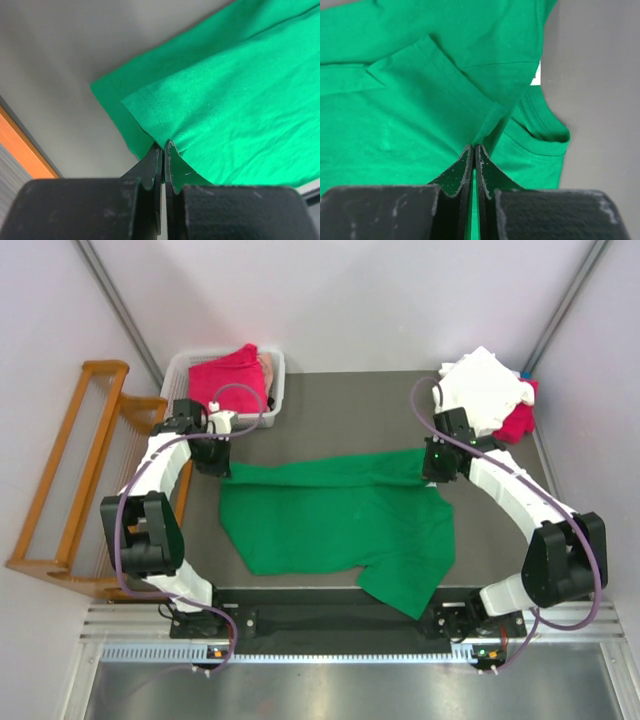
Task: Fold and stack the t-shirts
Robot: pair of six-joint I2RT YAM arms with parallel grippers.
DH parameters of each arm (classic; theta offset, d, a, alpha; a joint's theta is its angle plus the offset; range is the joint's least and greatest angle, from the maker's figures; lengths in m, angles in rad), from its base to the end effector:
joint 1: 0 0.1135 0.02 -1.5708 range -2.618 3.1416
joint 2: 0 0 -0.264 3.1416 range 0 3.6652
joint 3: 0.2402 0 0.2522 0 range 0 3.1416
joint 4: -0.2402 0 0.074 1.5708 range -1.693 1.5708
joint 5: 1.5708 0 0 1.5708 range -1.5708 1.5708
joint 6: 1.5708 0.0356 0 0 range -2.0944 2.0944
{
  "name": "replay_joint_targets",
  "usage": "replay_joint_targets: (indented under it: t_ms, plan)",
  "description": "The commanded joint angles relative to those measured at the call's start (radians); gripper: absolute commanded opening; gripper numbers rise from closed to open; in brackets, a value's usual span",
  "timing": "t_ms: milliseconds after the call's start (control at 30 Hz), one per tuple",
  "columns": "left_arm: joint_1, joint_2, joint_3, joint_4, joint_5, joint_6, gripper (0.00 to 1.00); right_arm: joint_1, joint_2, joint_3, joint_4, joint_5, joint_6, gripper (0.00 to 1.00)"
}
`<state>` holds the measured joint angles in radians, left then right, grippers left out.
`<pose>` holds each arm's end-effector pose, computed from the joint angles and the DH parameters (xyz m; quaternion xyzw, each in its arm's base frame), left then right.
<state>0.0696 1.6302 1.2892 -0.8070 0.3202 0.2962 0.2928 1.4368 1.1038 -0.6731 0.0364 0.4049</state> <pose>0.3308 0.0118 0.2534 0.1424 0.9553 -0.1156 0.2320 0.2823 0.0838 0.2592 0.0589 0.9585 0.0788 0.2678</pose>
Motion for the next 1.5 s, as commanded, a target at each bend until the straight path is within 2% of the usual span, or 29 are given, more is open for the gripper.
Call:
replay_joint_targets:
  t_ms: [0,367,633,667,700,733,800,833,867,933,967,1033,1100,1267,1467]
  plan:
    - [0.019,0.005,-0.031,-0.038,-0.01,0.055,0.0,0.011,-0.055,-0.021,0.023,-0.004,0.018,0.0]
    - [0.024,0.046,-0.037,-0.057,-0.001,0.05,0.0,0.011,-0.059,-0.064,-0.055,0.077,0.041,0.0]
    - [0.022,0.03,-0.071,-0.044,0.003,0.064,0.0,0.011,-0.108,-0.196,-0.06,0.08,0.087,0.0]
    - [0.022,0.031,-0.07,-0.047,0.005,0.066,0.0,0.012,-0.107,-0.206,-0.06,0.063,0.094,0.05]
    - [0.024,0.034,-0.07,-0.052,0.006,0.069,0.0,0.012,-0.105,-0.228,-0.056,0.051,0.101,0.16]
    - [0.022,0.037,-0.07,-0.055,0.011,0.072,0.0,0.012,-0.101,-0.237,-0.052,0.028,0.103,0.34]
    - [0.022,0.034,-0.08,-0.055,0.017,0.073,0.0,0.014,-0.098,-0.252,-0.045,0.022,0.098,0.43]
    - [0.024,0.034,-0.085,-0.055,0.029,0.075,0.0,0.012,-0.092,-0.251,-0.048,0.036,0.097,0.55]
    - [0.022,0.034,-0.09,-0.054,0.033,0.077,0.01,0.012,-0.092,-0.248,-0.049,0.04,0.094,0.61]
    - [0.022,0.034,-0.102,-0.057,0.036,0.083,0.1,0.012,-0.088,-0.223,-0.056,0.043,0.089,0.68]
    - [0.022,0.03,-0.108,-0.058,0.037,0.087,0.15,0.014,-0.09,-0.201,-0.059,0.048,0.086,0.68]
    - [0.022,0.026,-0.116,-0.06,0.028,0.092,0.38,0.012,-0.085,-0.168,-0.072,0.062,0.08,0.69]
    - [0.025,0.014,-0.117,-0.06,0.022,0.093,0.5,0.014,-0.079,-0.121,-0.077,0.06,0.072,0.69]
    - [0.024,-0.03,-0.071,-0.072,0.034,0.064,0.54,0.014,-0.041,-0.027,-0.065,0.051,0.054,0.68]
    - [0.025,0.008,0.021,-0.083,0.055,0.028,0.54,0.012,0.014,-0.022,0.013,0.031,0.049,0.67]
